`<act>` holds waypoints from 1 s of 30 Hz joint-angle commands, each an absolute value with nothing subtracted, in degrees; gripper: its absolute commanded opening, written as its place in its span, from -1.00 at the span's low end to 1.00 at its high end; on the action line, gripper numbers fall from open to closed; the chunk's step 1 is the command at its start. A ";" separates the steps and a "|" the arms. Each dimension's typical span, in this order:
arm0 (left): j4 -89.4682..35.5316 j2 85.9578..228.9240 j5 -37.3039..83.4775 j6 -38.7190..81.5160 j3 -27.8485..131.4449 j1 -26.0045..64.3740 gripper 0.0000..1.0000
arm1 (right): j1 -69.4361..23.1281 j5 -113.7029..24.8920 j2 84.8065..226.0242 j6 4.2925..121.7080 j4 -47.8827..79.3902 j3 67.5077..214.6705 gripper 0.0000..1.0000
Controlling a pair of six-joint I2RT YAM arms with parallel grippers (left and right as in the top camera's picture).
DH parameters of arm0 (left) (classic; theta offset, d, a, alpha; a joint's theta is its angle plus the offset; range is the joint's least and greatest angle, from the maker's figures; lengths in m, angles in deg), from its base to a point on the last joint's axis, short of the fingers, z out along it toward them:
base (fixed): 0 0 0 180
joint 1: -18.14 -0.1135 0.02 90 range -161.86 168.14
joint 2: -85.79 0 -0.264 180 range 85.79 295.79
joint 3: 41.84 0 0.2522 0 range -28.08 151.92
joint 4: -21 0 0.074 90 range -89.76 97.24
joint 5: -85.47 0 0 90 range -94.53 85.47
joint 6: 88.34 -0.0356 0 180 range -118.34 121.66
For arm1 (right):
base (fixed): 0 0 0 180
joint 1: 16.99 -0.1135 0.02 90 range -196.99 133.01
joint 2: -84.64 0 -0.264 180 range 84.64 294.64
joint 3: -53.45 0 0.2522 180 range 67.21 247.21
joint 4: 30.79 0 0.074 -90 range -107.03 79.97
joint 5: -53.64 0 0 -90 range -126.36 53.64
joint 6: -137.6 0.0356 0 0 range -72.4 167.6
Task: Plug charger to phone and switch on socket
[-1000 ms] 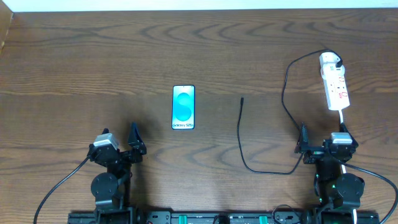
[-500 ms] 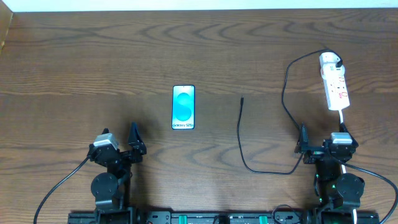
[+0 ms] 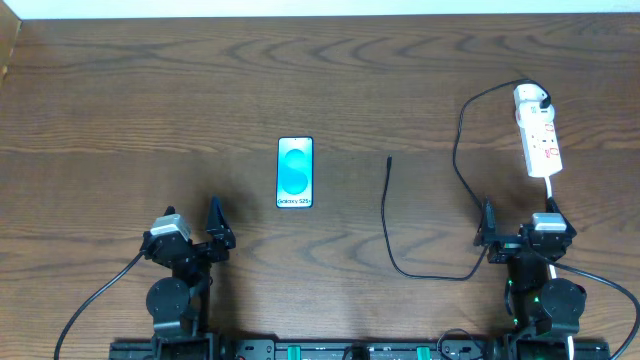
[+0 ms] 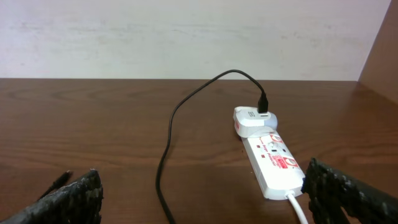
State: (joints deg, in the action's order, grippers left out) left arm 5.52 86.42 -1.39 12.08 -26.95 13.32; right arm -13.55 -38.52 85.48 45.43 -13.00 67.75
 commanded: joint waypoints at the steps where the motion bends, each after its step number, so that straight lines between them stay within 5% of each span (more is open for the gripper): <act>1: 3.40 86.02 -0.89 11.36 -27.85 13.05 0.61 | -13.22 -38.43 84.94 44.75 -12.93 67.53 0.99; 8: 3.40 86.02 -1.00 11.33 -27.85 13.05 0.62 | -13.24 -38.43 84.94 44.75 -12.93 67.53 0.98; 9: 3.40 86.02 -1.09 11.33 -27.85 13.05 0.96 | -13.24 -38.43 84.94 44.75 -12.93 67.53 0.98; 30: 3.40 86.02 -1.09 11.33 -27.85 13.05 0.96 | -13.24 -38.43 84.94 44.75 -12.91 67.53 0.99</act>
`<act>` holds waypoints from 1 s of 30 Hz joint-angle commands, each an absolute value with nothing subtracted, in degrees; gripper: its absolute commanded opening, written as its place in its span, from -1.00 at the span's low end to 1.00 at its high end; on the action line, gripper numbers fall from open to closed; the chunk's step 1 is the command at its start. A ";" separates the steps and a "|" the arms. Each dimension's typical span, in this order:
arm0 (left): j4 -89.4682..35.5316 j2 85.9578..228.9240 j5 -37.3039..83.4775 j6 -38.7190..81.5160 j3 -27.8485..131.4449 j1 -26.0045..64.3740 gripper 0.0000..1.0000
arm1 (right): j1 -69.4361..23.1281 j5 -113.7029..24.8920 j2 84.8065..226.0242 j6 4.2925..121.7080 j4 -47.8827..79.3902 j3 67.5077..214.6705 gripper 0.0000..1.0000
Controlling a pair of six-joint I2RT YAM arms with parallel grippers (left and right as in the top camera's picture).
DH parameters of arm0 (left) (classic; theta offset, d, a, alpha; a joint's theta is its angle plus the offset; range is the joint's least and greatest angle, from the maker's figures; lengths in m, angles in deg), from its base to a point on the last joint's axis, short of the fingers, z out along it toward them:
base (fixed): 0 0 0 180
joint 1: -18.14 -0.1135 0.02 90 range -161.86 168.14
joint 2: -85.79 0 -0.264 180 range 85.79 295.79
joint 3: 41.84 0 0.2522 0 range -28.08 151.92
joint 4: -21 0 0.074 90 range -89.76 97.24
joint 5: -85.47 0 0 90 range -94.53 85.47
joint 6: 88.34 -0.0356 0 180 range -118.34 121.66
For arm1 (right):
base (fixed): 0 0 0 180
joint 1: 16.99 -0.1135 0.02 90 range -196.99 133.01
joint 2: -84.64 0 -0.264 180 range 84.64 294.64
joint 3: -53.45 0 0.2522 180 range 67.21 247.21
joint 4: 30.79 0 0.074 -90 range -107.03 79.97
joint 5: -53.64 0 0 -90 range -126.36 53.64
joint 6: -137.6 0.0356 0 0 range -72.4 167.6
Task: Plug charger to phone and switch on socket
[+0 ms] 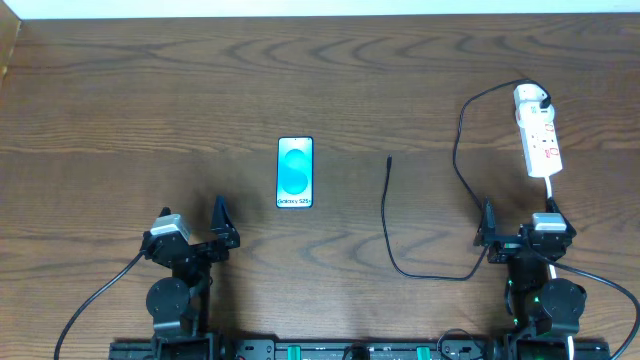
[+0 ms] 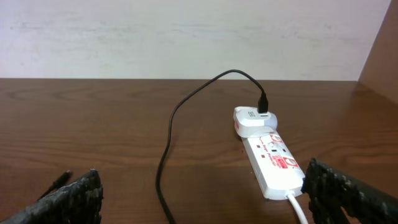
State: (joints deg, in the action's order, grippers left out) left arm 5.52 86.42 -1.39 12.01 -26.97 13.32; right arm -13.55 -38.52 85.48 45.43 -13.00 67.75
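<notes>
A phone (image 1: 295, 172) with a lit blue screen lies face up at mid-table. The white power strip (image 1: 540, 140) lies at the far right, also in the right wrist view (image 2: 270, 163). A white charger (image 2: 252, 119) is plugged into its far end. The black cable (image 1: 460, 150) loops down and round to a loose plug end (image 1: 389, 159), right of the phone and apart from it. My left gripper (image 1: 193, 226) stands open near the front left. My right gripper (image 1: 520, 222) is open, just in front of the strip, its fingers (image 2: 348, 193) wide apart and holding nothing.
The strip's white mains lead (image 1: 551, 190) runs down under my right arm. The brown wooden table (image 1: 120, 110) ends at a pale wall along the back (image 2: 186, 37). A wooden side panel (image 2: 382, 56) rises at the right.
My left gripper has shifted slightly to the right and stays open. The right gripper, phone, cable and power strip have not moved.
</notes>
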 commanded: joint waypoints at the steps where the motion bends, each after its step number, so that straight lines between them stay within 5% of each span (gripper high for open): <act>1: 3.40 86.02 -1.11 11.33 -27.85 13.05 0.96 | -13.24 -38.43 84.94 44.75 -12.91 67.53 0.99; 30: 1.28 88.36 2.52 6.15 -20.57 13.05 0.96 | -13.24 -38.43 84.94 44.75 -12.93 67.53 0.98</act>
